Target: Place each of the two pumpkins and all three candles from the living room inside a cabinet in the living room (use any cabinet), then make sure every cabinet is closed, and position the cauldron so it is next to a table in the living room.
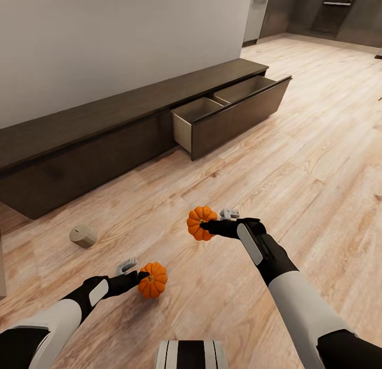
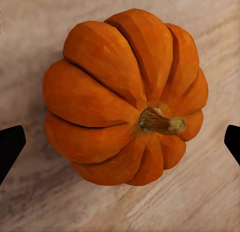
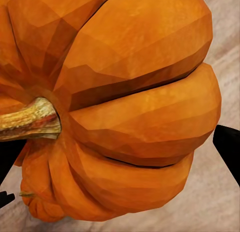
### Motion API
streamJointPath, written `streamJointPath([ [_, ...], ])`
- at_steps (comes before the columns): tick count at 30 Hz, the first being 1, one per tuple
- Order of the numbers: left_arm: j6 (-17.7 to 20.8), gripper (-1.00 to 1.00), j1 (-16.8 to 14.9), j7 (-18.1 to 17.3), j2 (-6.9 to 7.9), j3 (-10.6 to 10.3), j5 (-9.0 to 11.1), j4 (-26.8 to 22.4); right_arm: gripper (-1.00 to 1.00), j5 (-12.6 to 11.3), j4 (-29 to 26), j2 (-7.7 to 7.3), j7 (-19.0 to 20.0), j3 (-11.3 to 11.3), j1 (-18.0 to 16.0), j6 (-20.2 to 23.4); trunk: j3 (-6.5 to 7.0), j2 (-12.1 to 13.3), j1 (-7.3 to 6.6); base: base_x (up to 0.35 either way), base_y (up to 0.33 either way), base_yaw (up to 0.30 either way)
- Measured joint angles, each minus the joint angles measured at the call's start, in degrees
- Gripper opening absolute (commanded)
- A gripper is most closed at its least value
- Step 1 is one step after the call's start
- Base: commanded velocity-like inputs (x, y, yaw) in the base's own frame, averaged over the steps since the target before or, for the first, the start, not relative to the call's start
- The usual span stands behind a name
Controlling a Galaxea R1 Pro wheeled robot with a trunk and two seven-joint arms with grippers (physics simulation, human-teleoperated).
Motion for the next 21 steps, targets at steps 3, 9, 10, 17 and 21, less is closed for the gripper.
streamJointPath([
  [3,0.0,1.00,0.0,0.0,-0.05,0.0,0.0,0.0,-1.00,0.0,0.0,0.00,0.0,0.1,0.0,0.0,0.00,0.0,0.00,0.000,0.000,0.000],
  [9,0.0,1.00,0.0,0.0,-0.08,0.0,0.0,0.0,-1.00,0.0,0.0,0.00,0.0,0.0,0.0,0.0,-0.22,0.0,0.03,0.000,0.000,0.000],
  [10,0.0,1.00,0.0,0.0,-0.08,0.0,0.0,0.0,-1.00,0.1,0.0,0.00,0.0,0.0,0.0,0.0,-0.44,0.0,0.06,0.000,0.000,0.000],
  [17,0.0,1.00,0.0,0.0,-0.06,0.0,0.0,0.0,-1.00,0.1,0.0,0.00,0.0,0.0,0.0,0.0,-1.99,-0.1,0.24,0.000,0.000,0.000],
  [21,0.0,1.00,0.0,0.0,-0.08,0.0,0.0,0.0,-1.00,0.1,0.0,0.00,0.0,0.0,0.0,0.0,-2.88,-0.2,0.34,0.000,0.000,0.000],
])
